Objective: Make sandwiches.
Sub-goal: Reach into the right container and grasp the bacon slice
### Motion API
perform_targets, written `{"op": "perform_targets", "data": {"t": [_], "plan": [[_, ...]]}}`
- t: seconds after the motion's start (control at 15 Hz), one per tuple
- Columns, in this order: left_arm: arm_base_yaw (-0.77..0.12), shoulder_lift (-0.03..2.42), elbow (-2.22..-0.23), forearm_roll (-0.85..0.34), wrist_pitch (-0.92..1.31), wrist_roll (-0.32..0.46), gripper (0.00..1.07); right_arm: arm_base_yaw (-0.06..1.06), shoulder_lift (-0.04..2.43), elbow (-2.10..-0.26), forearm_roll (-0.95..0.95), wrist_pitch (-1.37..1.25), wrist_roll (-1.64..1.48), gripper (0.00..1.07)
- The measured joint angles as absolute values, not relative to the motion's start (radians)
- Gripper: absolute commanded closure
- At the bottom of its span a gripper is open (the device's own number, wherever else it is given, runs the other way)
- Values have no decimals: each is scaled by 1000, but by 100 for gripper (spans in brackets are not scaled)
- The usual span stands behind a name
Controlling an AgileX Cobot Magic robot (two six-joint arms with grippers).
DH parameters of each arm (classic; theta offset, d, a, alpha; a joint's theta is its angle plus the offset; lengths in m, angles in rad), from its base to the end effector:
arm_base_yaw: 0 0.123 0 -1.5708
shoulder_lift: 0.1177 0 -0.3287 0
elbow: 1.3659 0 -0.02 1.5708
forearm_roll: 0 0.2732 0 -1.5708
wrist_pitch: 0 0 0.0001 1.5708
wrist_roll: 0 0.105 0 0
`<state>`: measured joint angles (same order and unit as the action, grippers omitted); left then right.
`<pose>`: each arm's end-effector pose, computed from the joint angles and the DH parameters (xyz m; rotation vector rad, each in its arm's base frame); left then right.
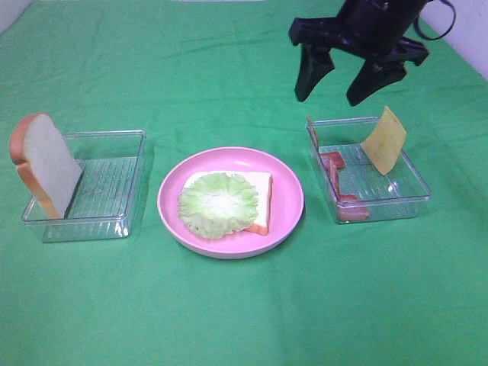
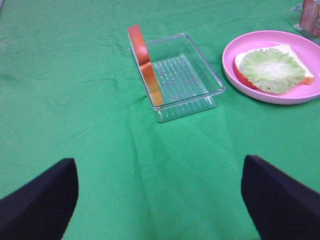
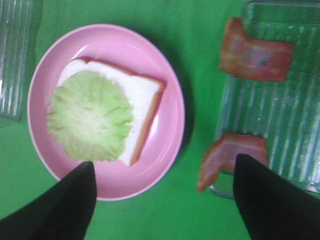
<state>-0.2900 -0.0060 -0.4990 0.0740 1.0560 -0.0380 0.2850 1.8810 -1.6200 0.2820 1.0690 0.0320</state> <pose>-0.0148 0.0115 0.2819 0.2523 2.0187 -0.1180 0.4182 0.1492 0.2987 -0.2227 2.8186 0.4523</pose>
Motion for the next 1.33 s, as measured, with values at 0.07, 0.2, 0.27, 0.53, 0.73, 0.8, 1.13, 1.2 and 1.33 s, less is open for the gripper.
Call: {"op": "perform_targets", "data": {"t": [0.07,0.2,0.27,0.53,0.73,0.8,1.13,1.2,1.33], "plan": [[-290,-6,-499,74,1056,-38,23,264,1881,-1625,277,1081,31,35],[-290,-6,-499,74,1056,-38,23,198,1881,-1629,256,1158,11,36],[-290,-6,-499,74,1056,-38,23,202,1881,-1629,253,1176,0,37],[-290,-6,-499,73,1056,-38,23,272,1919,-1630,251,1205,0,37],[-290,-6,-499,73,1056,-38,23,281,1991,-1630,245,1204,7,40],[-290,-6,-499,73,1056,-38,23,281,2013,-1630,241,1204,7,42],[-290,-6,-499,73,1056,-38,23,281,2103,-1630,271,1178,0,48],[-290,-6,-499,73,1056,-38,23,281,2108,-1630,271,1175,0,50],[-290,-6,-499,73,1056,-38,23,281,2108,-1630,271,1165,0,51]]}}
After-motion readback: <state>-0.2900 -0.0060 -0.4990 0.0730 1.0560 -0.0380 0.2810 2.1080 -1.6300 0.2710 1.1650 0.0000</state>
